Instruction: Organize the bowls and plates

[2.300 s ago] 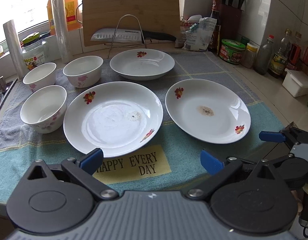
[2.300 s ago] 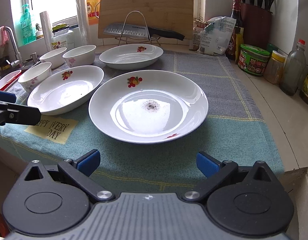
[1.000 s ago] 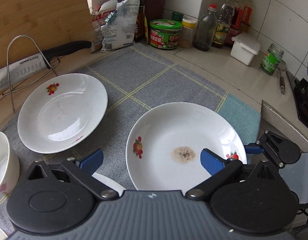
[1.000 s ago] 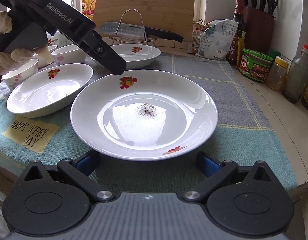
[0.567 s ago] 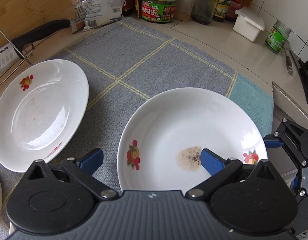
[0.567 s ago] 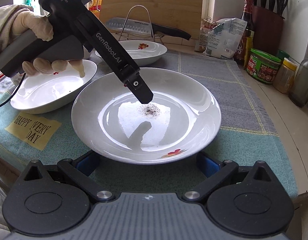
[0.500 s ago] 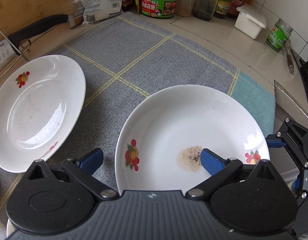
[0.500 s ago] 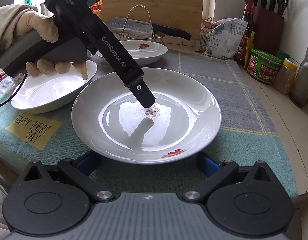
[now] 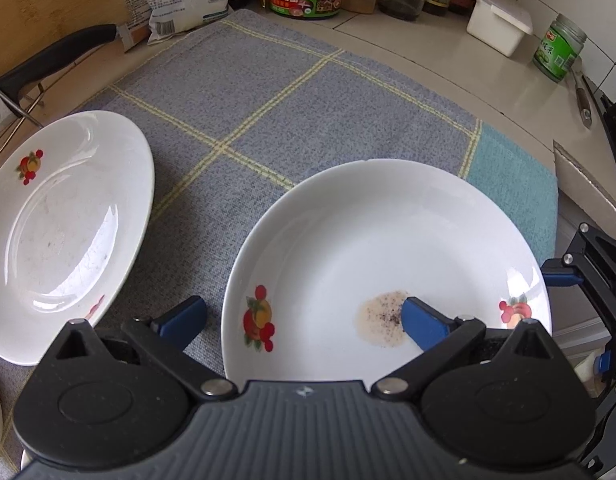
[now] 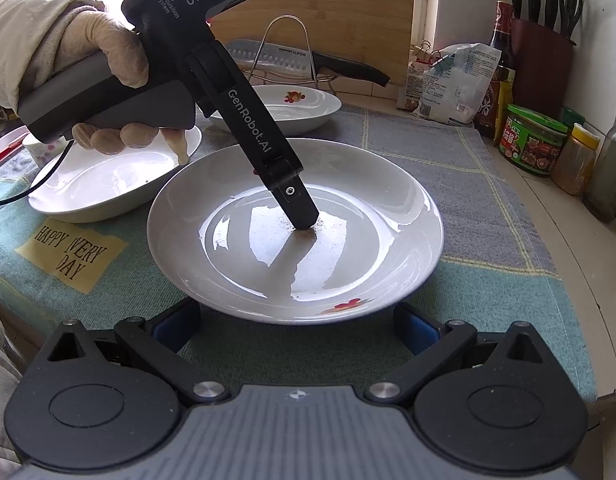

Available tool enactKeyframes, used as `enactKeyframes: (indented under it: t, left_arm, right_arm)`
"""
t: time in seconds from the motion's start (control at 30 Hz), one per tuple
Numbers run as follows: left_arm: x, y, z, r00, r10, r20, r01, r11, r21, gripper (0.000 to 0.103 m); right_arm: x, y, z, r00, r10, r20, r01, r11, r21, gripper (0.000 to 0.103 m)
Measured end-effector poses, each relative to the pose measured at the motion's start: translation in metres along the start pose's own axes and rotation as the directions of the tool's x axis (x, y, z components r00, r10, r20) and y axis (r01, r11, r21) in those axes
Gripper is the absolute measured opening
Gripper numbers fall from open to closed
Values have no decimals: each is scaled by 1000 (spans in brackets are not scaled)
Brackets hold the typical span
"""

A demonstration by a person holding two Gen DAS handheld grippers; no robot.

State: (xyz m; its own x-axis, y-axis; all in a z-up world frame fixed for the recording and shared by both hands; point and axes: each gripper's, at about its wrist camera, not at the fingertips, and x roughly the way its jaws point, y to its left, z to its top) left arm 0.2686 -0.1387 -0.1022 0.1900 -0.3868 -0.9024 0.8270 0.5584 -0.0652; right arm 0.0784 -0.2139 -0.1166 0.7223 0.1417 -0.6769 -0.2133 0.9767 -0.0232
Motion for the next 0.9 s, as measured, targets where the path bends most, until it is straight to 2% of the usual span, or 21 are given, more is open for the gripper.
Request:
enactKeyframes:
  t: [0.23,0.33,0.53,0.73,0.9]
  left_arm:
    - [0,0,1,1000,0,-6,0,1000,-1,102]
    - [-1,-2,4,1000,-27,-14,27,999,31,102]
    - [-1,-6,9,998,-36,-47,39,996,79,102]
    - [-3,-4,11,992,-104,-78,111,990,92,100]
    - [-4,-1,10,988,-132,-83,140,986,96,99]
  right_arm:
    - [0,-1,-1,1000,9,15,-9,1000,-7,103]
    - [-1,-1,-2,1000,10,27,-10,1000,-8,103]
    - [-1,-2,-2,999,17,35,-17,1000,-14,103]
    - [-1,-2,-3,999,22,47,-22,1000,-18,103]
    - [-1,-2,-1,999,26,48,-25,999,-23,103]
